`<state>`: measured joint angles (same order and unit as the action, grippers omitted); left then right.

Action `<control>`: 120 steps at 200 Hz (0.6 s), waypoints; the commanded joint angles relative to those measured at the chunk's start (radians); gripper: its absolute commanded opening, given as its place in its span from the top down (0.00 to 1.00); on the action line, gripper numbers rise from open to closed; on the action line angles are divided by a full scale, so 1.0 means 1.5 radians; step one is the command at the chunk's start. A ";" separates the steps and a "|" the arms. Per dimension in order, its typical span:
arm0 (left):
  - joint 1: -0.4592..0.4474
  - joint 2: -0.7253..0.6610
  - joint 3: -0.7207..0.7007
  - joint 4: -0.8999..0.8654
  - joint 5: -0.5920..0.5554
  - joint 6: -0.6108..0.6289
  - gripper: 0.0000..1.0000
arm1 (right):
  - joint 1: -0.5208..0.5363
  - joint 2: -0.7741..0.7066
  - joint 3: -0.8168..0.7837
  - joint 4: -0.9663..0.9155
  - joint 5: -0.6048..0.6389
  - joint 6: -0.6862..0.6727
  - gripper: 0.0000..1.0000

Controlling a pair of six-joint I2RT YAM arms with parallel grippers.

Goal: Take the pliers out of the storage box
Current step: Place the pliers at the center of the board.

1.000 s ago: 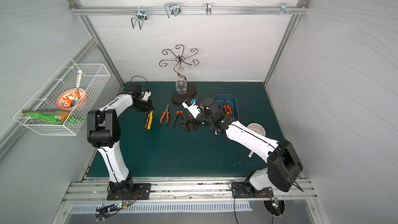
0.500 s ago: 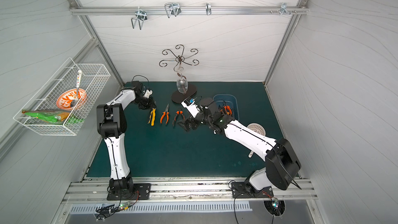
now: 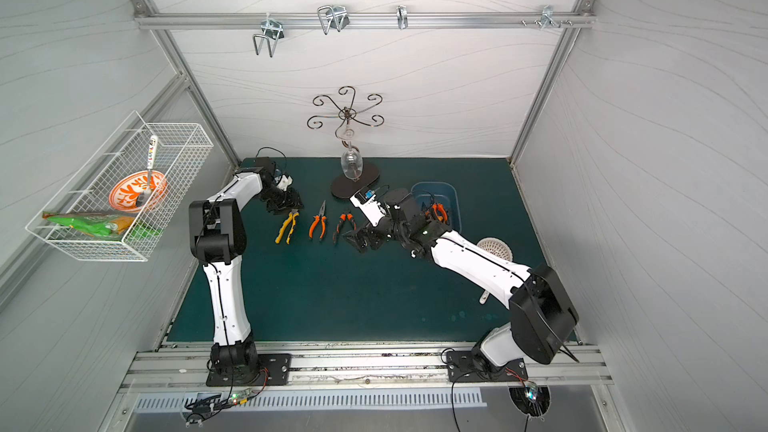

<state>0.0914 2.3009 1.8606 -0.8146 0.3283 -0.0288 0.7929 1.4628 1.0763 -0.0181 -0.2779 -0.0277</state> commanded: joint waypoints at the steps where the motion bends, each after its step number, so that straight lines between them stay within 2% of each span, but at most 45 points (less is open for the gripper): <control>1: 0.005 -0.014 0.015 -0.015 -0.037 -0.004 0.29 | 0.005 0.002 0.017 -0.013 0.019 -0.007 0.01; 22: 0.005 -0.043 -0.006 0.004 -0.056 -0.019 0.20 | 0.003 -0.002 0.016 -0.018 0.062 -0.003 0.01; 36: 0.004 -0.086 -0.070 0.053 -0.063 -0.041 0.14 | -0.003 -0.006 0.015 -0.022 0.094 -0.001 0.01; 87: -0.039 -0.247 -0.260 0.254 -0.089 -0.129 0.11 | -0.056 -0.032 -0.014 -0.037 0.260 0.016 0.01; 120: -0.110 -0.332 -0.352 0.337 -0.126 -0.148 0.01 | -0.138 -0.041 -0.016 -0.091 0.263 0.058 0.01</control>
<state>0.0067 1.8744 1.3895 -0.4656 0.1928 -0.2062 0.6594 1.4330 1.0603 -0.0769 0.0540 0.0013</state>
